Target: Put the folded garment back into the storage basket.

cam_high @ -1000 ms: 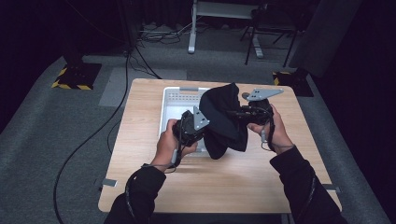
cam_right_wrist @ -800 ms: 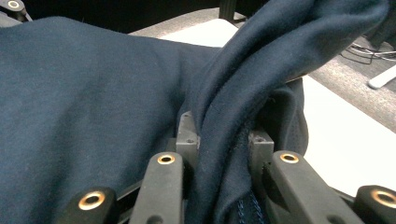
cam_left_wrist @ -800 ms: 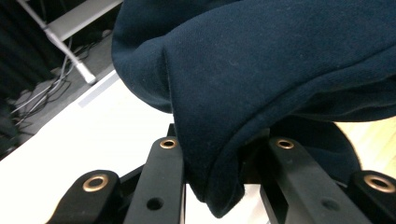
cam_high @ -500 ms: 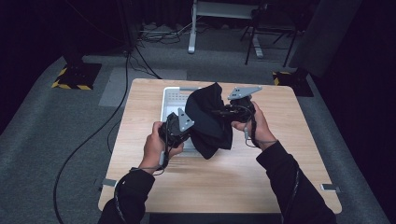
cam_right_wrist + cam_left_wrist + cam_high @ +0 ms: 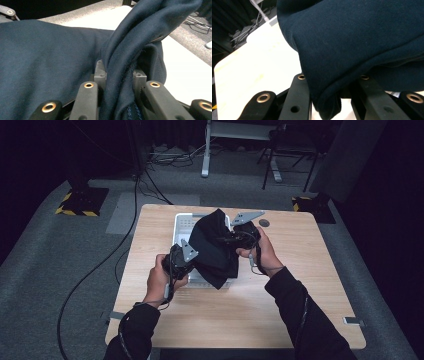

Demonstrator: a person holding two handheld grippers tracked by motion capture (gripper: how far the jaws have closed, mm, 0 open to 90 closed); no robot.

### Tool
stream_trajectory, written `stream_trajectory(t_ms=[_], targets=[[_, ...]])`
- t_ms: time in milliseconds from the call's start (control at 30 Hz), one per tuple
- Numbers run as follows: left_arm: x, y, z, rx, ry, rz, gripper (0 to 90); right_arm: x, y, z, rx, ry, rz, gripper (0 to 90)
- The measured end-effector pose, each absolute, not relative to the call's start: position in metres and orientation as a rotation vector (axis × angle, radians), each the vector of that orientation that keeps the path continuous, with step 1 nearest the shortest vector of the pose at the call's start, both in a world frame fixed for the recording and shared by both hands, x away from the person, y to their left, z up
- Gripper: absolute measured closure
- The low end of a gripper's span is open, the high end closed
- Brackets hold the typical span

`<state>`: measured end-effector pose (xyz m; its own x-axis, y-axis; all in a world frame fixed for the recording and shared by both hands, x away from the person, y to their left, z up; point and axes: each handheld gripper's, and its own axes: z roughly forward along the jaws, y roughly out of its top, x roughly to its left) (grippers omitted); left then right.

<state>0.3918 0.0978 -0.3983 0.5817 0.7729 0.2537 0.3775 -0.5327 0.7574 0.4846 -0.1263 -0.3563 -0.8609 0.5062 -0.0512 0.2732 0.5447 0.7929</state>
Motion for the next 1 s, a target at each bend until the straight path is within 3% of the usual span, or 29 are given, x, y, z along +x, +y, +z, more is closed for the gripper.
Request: stream_trajectory(t_ms=[1000], targets=[[0.397, 0.112, -0.447, 2.195, 1.026, 0.685, 74.5, 0.506, -0.095, -0.403, 0.676, 2.593, 1.149, 73.2]])
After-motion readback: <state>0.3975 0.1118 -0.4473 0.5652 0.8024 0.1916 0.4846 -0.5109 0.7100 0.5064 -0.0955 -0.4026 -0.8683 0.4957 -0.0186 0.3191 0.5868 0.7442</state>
